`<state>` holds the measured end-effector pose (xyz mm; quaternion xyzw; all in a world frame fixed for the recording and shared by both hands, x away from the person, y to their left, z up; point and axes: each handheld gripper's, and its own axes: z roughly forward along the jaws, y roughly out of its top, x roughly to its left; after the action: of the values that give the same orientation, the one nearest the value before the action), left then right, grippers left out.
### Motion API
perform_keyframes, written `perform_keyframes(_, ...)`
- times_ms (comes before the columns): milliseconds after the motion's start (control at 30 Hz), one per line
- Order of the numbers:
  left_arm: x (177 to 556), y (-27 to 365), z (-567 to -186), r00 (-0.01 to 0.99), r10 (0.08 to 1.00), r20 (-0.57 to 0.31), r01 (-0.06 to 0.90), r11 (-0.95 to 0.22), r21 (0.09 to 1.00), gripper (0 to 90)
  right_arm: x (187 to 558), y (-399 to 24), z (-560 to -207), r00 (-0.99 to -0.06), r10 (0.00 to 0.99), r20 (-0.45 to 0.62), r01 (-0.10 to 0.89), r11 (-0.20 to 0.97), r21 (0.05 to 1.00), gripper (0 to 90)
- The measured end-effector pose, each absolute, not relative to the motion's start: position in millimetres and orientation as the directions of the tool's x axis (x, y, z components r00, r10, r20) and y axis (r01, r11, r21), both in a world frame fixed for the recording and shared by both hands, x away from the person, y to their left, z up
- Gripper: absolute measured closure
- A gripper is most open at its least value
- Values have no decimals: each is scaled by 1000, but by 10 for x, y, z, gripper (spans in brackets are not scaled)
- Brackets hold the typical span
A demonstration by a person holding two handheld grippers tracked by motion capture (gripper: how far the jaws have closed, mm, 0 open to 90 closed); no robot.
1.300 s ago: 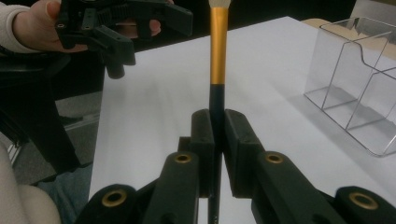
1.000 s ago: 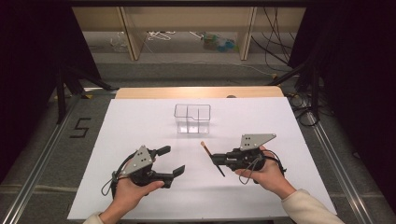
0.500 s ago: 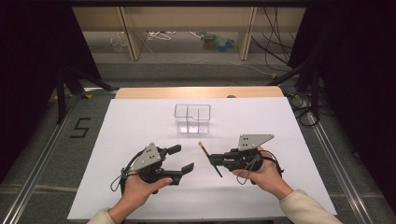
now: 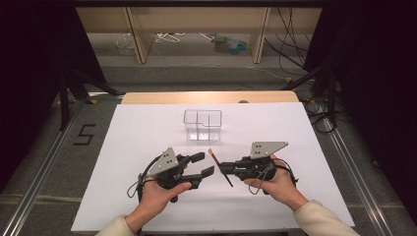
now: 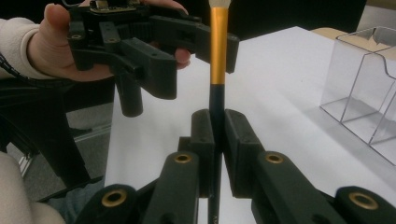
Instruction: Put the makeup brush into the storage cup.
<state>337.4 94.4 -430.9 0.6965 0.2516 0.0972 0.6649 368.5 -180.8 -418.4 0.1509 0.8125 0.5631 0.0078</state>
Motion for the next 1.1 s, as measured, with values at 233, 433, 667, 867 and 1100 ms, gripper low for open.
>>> perform_keyframes(233,3381,879,-4310,841,467,-273,269,77,960,563,3685,-1804,-4184,-953,256,159,238,317,918,831)
perform_keyframes(433,3402,843,-4298,846,456,-276,258,103,961,641,3682,-1784,-4188,-954,254,157,233,304,924,831)
perform_keyframes(667,3402,815,-4307,844,456,-283,261,112,959,702,3676,-1791,-4178,-952,268,148,233,320,918,831)
perform_keyframes(867,3406,805,-4304,841,461,-284,262,113,958,764,3673,-1790,-4177,-951,273,143,231,322,918,831)
perform_keyframes(1100,3403,786,-4290,845,459,-272,255,101,962,832,3659,-1767,-4182,-954,278,115,209,339,917,829)
